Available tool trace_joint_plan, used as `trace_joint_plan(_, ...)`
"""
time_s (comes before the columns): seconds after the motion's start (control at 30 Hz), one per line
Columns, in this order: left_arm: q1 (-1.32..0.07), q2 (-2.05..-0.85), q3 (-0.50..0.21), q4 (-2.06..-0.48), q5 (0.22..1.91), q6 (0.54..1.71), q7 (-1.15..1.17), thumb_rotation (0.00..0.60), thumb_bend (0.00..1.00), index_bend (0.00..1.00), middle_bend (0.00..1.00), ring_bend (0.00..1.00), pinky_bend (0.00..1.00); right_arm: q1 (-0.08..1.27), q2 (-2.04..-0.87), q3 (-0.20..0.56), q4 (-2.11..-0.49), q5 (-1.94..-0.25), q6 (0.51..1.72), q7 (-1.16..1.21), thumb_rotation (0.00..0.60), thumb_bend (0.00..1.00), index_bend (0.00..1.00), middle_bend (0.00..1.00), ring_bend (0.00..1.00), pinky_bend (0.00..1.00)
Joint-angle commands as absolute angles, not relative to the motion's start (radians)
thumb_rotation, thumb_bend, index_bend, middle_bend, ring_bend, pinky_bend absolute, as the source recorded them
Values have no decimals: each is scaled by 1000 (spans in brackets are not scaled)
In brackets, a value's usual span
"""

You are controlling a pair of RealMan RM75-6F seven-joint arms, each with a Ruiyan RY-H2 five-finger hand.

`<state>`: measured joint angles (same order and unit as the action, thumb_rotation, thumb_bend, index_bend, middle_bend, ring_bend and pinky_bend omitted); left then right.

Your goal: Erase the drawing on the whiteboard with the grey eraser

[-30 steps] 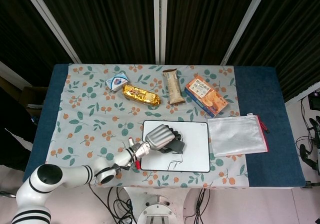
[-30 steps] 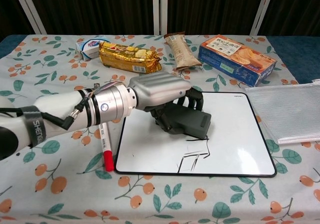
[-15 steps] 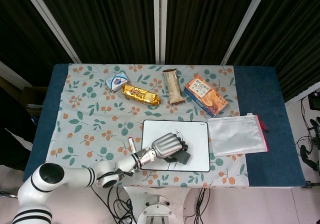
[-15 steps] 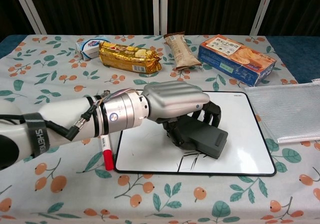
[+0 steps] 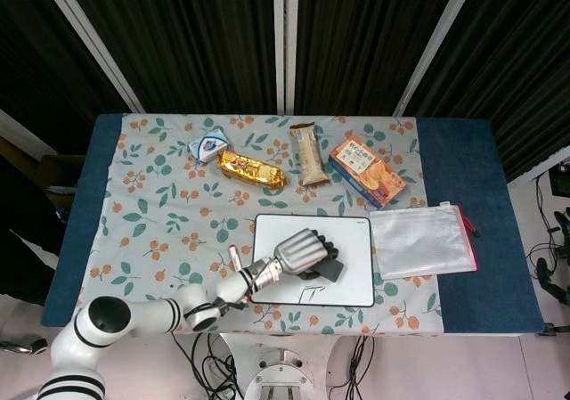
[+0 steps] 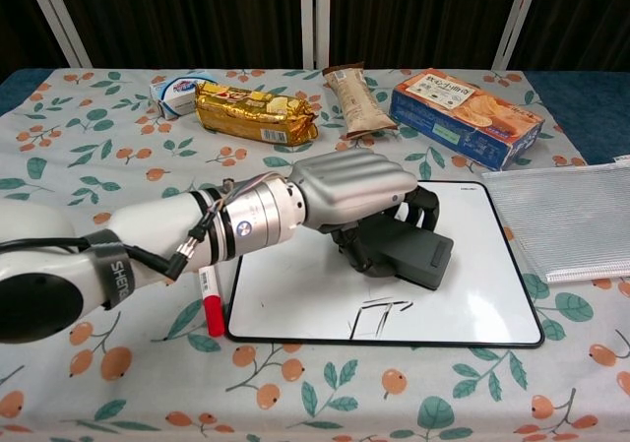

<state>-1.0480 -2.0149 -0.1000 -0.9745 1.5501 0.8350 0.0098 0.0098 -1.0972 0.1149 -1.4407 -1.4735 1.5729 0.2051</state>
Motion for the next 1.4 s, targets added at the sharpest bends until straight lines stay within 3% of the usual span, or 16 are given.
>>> trace_joint_plan(0.03,-1058,-2040,-107,-931,1556,849,-8,600,335,640,566,524,521,9,-1095,116,-1443,-1473,1574,203,600,394,0,0,0,0)
trace_joint_plan(1.03,-1187,-2138,-184,-562,1495,765,-155,600,383,664,588,547,501,1,-1082,123,-1463,-1456,1578,192,600,394,0,0,0,0)
trace_joint_plan(1.4,-1149,-2125,-124,-654,1533,827,-173,600,383,672,594,554,502,-1,-1086,122,-1457,-1461,1582,201,600,394,0,0,0,0)
